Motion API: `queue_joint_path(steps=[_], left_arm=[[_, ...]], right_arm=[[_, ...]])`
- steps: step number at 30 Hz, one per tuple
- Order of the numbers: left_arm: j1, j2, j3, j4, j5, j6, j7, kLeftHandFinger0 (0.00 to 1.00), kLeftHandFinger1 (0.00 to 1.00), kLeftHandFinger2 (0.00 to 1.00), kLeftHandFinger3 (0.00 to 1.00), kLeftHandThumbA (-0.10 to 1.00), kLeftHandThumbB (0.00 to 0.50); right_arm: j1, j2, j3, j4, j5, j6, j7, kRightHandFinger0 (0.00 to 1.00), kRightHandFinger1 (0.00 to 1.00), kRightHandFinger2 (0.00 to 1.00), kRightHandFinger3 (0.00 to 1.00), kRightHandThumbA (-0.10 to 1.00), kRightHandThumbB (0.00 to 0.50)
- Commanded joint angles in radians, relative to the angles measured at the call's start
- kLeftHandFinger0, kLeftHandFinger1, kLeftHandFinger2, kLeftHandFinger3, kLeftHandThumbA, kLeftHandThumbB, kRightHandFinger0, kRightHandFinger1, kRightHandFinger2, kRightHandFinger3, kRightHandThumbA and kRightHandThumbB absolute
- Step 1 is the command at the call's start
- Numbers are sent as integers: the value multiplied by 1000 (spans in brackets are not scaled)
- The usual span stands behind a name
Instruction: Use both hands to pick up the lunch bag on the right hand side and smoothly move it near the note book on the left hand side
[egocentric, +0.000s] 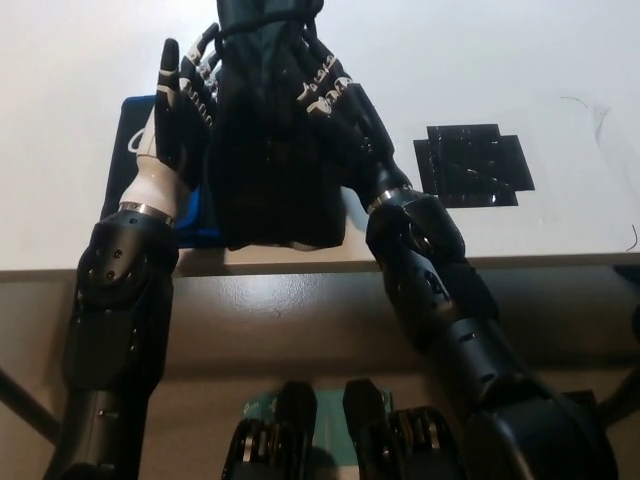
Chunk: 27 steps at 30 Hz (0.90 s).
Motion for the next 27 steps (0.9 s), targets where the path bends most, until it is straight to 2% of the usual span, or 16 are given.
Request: queue_joint_path(steps=[1,5,7,8,11,12,13,16,17,21,22,23,24,27], left_arm=[[-29,20,0,-33,-13,-9,-9,1000,1000,1000,1000,1000,340],[-29,20,-3,-31,-12,-6,-4,1000,1000,1000,1000,1000,341],[-6,64,-36,-49,66,6,5,1000,1000,1000,1000,1000,382],[-2,77,-48,-51,96,-3,9,1000,1000,1000,1000,1000,383],[-1,80,-52,-52,99,-5,11,1000,1000,1000,1000,1000,384],[22,140,-94,-55,239,-60,48,1000,1000,1000,1000,1000,416],[37,177,-115,-58,320,-92,72,1000,1000,1000,1000,1000,411],[41,187,-119,-57,333,-100,79,1000,1000,1000,1000,1000,409],[55,206,-114,-66,337,-103,79,1000,1000,1000,1000,1000,392],[79,232,-107,-89,334,-116,76,1000,1000,1000,1000,1000,368],[79,233,-108,-90,334,-116,78,1000,1000,1000,1000,1000,368],[90,239,-104,-102,319,-111,67,1000,1000,1000,1000,1000,379],[105,247,-100,-122,305,-101,55,1000,1000,1000,1000,1000,395],[115,251,-98,-137,290,-102,45,1000,1000,1000,1000,1000,391]], right_arm=[[-58,30,19,4,-33,-27,17,1000,1000,1000,1000,1000,363],[-54,26,16,4,-37,-32,20,1000,1000,1000,1000,1000,366],[-11,-50,138,-65,-336,-164,-220,1000,1000,1000,1000,1000,357],[2,-68,165,-94,-406,-172,-278,1000,1000,1000,1000,1000,354],[4,-72,176,-99,-417,-172,-295,1000,1000,1000,1000,1000,353],[48,-126,199,-172,-538,-172,-399,1000,1000,1000,1000,1000,399],[78,-158,200,-224,-589,-172,-440,1000,1000,1000,1000,1000,408],[89,-167,196,-243,-585,-172,-440,1000,1000,1000,1000,1000,412],[116,-190,173,-279,-566,-172,-422,1000,1000,1000,1000,1000,394],[156,-220,144,-335,-553,-171,-415,1000,1000,1000,1000,1000,383],[156,-220,145,-336,-555,-171,-417,1000,1000,1000,1000,1000,383],[171,-231,143,-359,-566,-171,-420,1000,1000,1000,1000,1000,355],[187,-242,138,-383,-568,-171,-416,1000,1000,1000,1000,1000,350],[202,-248,133,-410,-565,-165,-410,1000,1000,1000,1000,1000,351]])
